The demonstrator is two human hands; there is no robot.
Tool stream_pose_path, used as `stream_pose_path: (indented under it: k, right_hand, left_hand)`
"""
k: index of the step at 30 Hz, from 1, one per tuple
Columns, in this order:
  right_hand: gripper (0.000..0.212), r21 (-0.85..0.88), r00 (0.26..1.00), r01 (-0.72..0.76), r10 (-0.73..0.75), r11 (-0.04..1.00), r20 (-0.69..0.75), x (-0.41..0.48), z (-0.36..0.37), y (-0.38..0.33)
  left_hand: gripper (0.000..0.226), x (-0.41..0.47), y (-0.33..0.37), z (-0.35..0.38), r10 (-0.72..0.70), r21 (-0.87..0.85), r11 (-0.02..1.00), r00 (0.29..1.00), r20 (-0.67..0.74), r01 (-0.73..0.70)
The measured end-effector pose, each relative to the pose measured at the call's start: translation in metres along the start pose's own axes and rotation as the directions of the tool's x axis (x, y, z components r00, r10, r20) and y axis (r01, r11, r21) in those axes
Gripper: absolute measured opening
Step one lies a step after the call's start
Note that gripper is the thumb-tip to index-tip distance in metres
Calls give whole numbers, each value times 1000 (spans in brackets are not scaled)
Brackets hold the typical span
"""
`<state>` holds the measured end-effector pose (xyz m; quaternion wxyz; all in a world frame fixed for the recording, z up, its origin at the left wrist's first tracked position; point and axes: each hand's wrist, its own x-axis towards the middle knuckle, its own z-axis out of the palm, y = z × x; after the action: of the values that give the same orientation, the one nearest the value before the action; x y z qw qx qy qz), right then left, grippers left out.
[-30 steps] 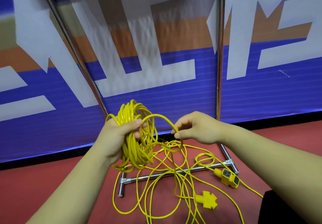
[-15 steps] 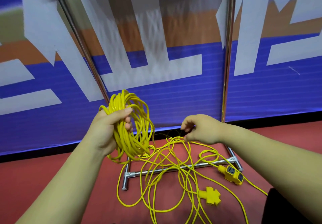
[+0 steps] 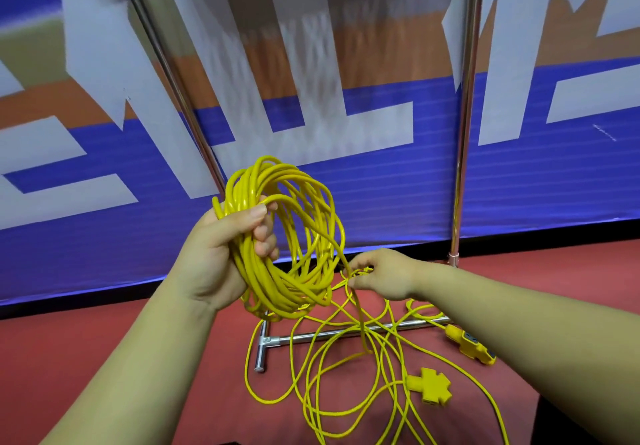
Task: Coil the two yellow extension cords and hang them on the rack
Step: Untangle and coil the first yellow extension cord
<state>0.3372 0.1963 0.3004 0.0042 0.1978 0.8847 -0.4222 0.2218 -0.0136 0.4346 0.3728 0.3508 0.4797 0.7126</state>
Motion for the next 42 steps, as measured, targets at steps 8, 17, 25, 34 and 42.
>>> stream_pose_path:
  k: [8,17,25,34,42]
  right_hand:
    - [22,367,999,2,12,930,-36,-5,-16,-14]
    - [7,674,956,147,71,723,-285,-34,-59,-55]
    - [12,561,882,216,87,799,-464,-40,-74,-52]
    - [14,439,912,145,52,886,-406,-54,-89,-46]
    - [22,788,948,239,40,567,-316,-59,-91,-61]
  left_hand:
    - [28,-5,-6,-16,-67,-15,998,994,-90,66]
    - [19,3,-42,3,-330,102,931,928,-174,350]
    - [19,6,-54,22,-387,91,912,913,-129,399]
    - [13,16,-54,27,-252,39,964,954,-160,261]
    - [38,23,-72,34,-260,105,957,961,-94,269]
